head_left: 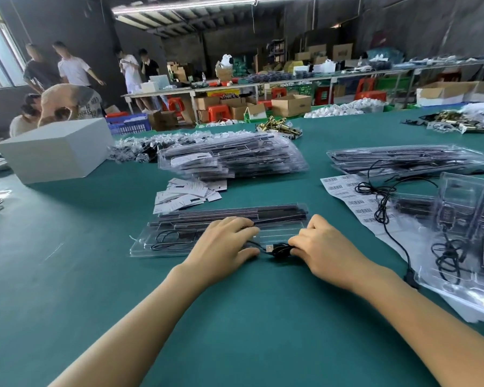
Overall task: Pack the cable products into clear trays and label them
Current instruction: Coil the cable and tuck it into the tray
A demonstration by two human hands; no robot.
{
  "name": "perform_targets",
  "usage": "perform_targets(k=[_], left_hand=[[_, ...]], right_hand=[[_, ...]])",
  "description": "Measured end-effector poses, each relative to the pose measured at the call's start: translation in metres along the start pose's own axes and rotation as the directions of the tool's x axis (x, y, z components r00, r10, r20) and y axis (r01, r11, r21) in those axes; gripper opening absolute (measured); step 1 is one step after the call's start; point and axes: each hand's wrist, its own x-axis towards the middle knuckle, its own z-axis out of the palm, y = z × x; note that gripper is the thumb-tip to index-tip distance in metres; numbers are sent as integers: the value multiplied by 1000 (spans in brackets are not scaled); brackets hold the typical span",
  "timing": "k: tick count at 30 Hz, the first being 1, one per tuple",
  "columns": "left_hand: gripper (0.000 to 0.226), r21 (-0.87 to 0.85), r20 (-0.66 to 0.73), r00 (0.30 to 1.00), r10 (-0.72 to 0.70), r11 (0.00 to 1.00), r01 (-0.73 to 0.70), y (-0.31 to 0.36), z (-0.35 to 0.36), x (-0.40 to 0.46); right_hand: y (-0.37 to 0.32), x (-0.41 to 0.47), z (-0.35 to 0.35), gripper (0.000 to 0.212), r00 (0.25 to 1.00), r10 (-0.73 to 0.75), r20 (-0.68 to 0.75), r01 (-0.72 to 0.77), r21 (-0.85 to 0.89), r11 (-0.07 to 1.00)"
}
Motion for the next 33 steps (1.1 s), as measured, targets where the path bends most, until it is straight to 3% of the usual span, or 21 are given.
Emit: perform_targets(k=[4, 10, 18, 25, 29, 33], left_hand=[[38, -198, -19, 993, -118, 974, 112, 11, 13, 14], [40, -109, -15, 998, -59, 992, 57, 7, 21, 15], [24, 59, -61, 996, 60, 997, -56, 14, 17, 13], [36, -131, -73, 994, -84, 989, 74, 5, 20, 11], [46, -333, -77, 975, -208, 927, 172, -4, 19, 3], [34, -303, -69, 976, -204, 937, 175, -7, 17, -1]], right_hand=[[5, 0, 2, 34, 1000, 20, 5, -20, 14, 1000], [8, 1, 3, 31, 1000, 28, -9, -28, 76, 997], [10, -1, 4, 33, 999, 24, -40, -23, 32, 999], [11, -1, 5, 33, 998, 32, -56, -29, 64, 998], [13, -1, 4, 32, 998, 39, -53, -35, 78, 996], [11, -2, 3, 31, 998, 40, -53, -35, 91, 995]])
